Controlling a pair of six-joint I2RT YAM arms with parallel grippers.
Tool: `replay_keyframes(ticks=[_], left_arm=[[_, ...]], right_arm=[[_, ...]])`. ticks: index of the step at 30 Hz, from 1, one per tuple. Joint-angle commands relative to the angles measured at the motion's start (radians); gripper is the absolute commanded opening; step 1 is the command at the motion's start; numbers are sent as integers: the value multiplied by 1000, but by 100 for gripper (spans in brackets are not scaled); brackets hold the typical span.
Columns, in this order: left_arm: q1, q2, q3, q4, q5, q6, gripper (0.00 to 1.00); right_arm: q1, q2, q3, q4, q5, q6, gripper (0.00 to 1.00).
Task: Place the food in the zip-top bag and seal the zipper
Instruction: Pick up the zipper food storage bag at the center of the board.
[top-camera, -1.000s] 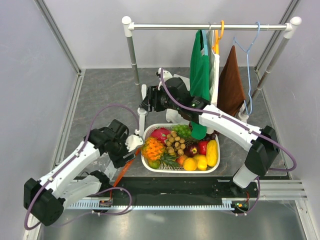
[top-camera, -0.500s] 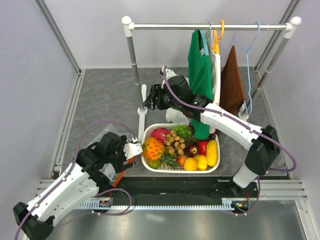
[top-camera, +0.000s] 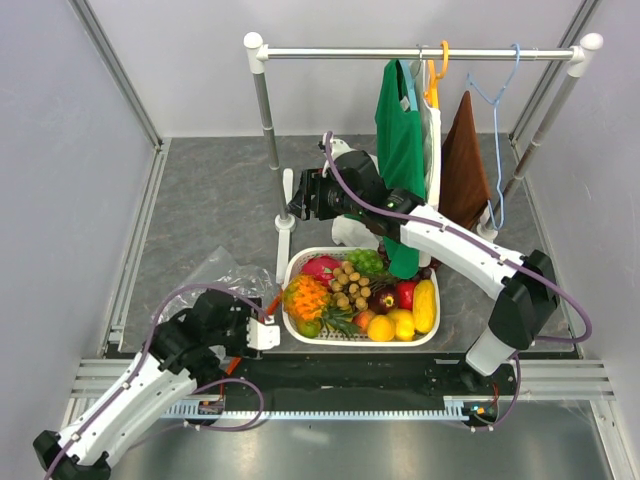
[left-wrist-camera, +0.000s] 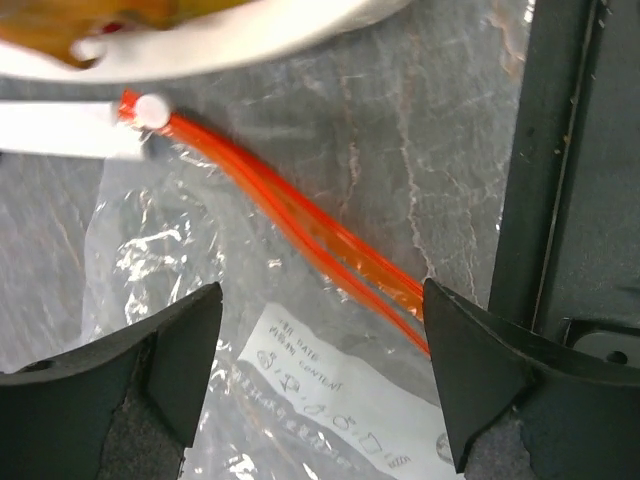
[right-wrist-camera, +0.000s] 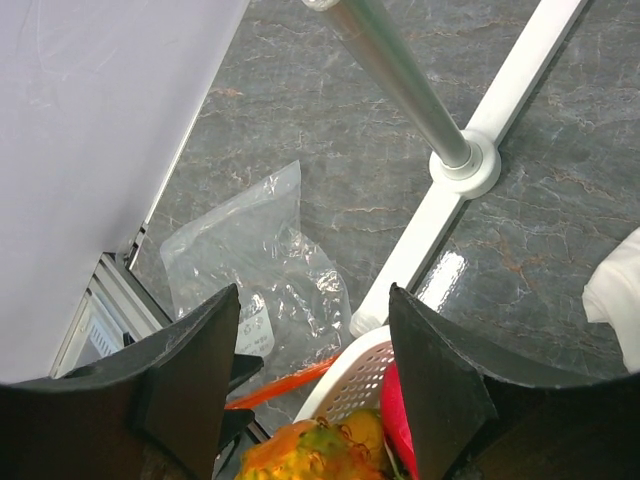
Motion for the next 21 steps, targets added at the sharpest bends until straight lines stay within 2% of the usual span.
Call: replay_keyframes(ticks=[1, 4, 7, 10, 13, 14, 16, 17, 21], left_arm=[[-5, 8, -46, 38, 48, 153, 88], [-5, 104, -66, 61, -11, 163, 86], [-5, 178, -60, 99, -75, 119, 78], [-5, 163, -57, 122, -115, 81, 68], [-5, 126, -81, 119, -149, 76, 49], [-5, 108, -89, 110, -158, 76, 34], [-4, 97, -107, 113, -195, 59, 15], [-4, 84, -110, 113, -204, 50, 2], [-2, 56, -69, 112, -216, -54, 2]], right_arm=[[-4, 18, 45, -2, -10, -9, 68], [-5, 17, 45, -4, -10, -14, 69], [-7, 13, 47, -7, -5, -14, 69], [-7, 13, 45, -7, -8, -9, 69], [-8, 12, 42, -8, -10, -9, 69], [-7, 13, 41, -7, -10, -9, 69], [-8, 12, 41, -7, -13, -12, 69], [-8, 9, 41, -7, -15, -14, 69], [-8, 3, 33, -4, -24, -14, 70]])
